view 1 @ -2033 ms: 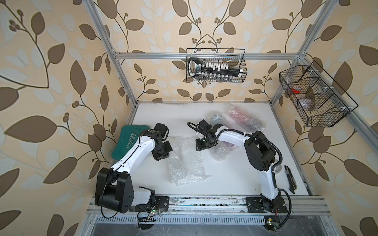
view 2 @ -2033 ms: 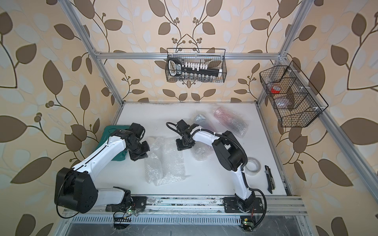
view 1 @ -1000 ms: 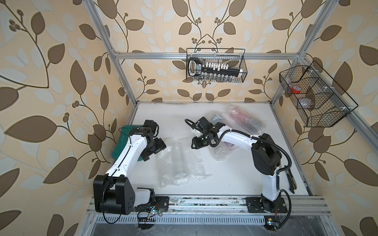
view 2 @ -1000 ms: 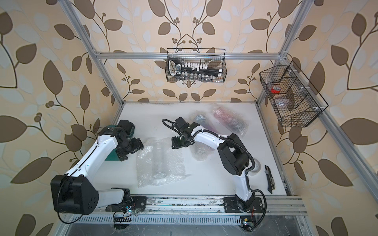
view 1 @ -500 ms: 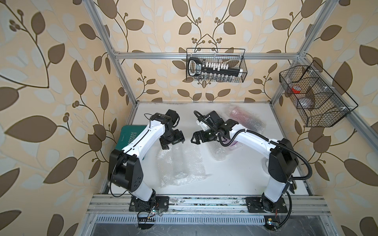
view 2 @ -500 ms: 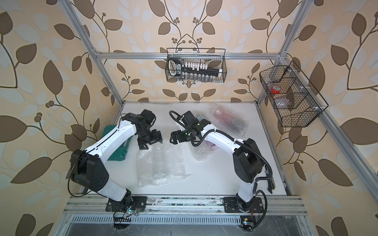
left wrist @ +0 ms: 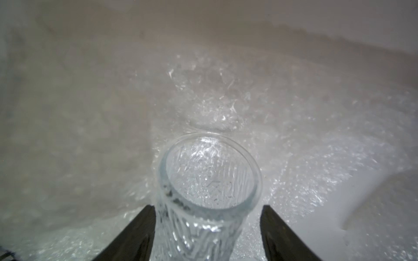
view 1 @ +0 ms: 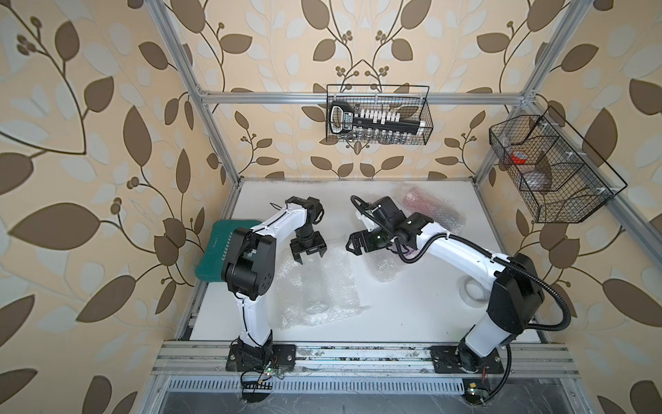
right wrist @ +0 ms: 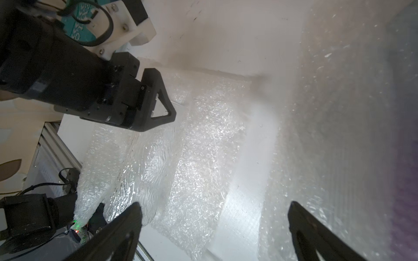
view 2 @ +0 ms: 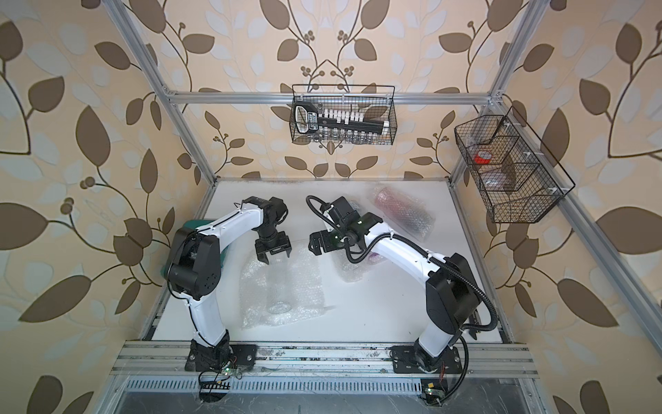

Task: Unwrap the vase from the bubble wrap
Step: Pick up the vase from the bubble wrap.

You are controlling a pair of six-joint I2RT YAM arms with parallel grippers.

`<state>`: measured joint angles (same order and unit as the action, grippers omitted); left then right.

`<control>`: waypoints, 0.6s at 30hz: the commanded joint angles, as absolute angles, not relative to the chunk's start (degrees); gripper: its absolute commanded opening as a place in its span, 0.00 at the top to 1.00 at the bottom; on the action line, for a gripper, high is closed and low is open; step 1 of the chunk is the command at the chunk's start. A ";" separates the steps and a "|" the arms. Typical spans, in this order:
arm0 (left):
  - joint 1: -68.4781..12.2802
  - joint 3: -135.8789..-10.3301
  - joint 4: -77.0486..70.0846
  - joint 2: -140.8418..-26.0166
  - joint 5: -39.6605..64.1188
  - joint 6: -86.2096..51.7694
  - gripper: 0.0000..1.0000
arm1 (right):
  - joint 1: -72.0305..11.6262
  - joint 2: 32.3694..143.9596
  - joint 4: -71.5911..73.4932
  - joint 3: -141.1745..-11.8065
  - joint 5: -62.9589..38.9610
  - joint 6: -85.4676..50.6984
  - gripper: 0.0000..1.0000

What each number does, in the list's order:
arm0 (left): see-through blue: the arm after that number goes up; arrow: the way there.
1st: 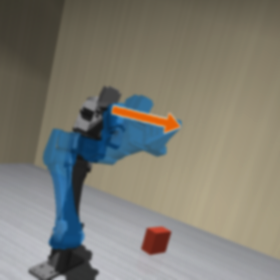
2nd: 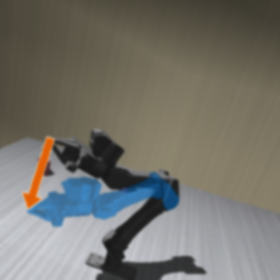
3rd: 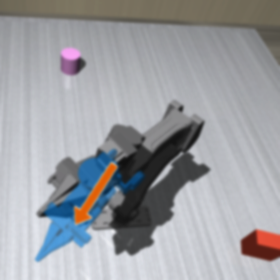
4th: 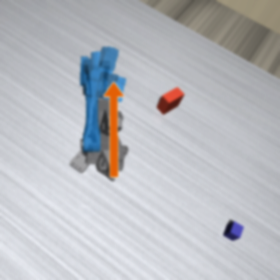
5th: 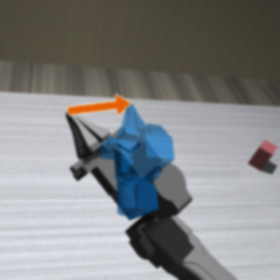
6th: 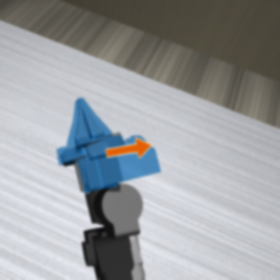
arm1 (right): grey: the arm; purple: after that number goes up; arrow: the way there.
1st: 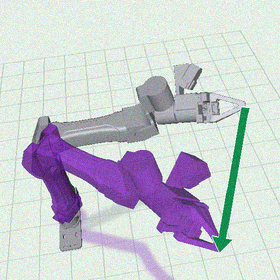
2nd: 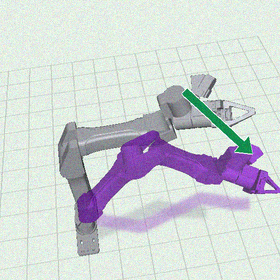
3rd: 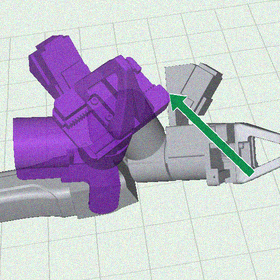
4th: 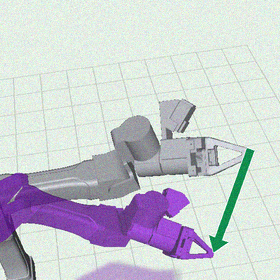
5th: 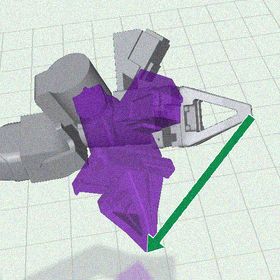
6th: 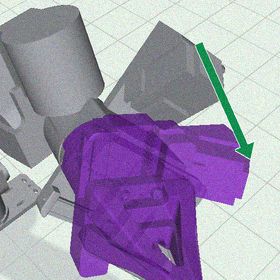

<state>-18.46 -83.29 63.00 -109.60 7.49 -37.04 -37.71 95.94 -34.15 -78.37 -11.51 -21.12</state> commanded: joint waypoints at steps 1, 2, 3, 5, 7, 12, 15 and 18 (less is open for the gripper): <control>-19.25 -85.78 63.81 -111.66 5.34 -36.12 0.30 | -36.61 94.46 -34.98 -76.97 -10.90 -20.04 0.01; -19.34 -85.87 63.76 -112.50 4.83 -36.04 0.30 | -36.25 94.35 -34.98 -76.84 -10.90 -19.98 0.01; -19.34 -85.96 63.60 -113.15 4.78 -36.02 0.30 | -36.01 94.17 -34.96 -76.62 -10.87 -20.04 0.01; -19.49 -86.35 63.36 -114.51 4.66 -35.65 0.30 | -35.25 93.63 -34.82 -76.21 -10.94 -20.02 0.01; -19.68 -86.89 63.52 -115.33 4.15 -35.12 0.28 | -34.59 93.11 -34.81 -75.89 -10.99 -19.94 0.01; -20.03 -87.07 63.54 -116.17 2.86 -34.03 0.21 | -33.09 92.15 -34.89 -75.21 -11.17 -19.73 0.01; -20.15 -86.11 62.93 -115.80 2.59 -33.92 0.21 | -32.54 91.85 -34.89 -75.19 -11.42 -19.71 0.01; -20.46 -84.90 62.28 -115.32 2.57 -33.93 0.22 | -32.21 92.02 -34.87 -75.06 -11.51 -19.77 0.01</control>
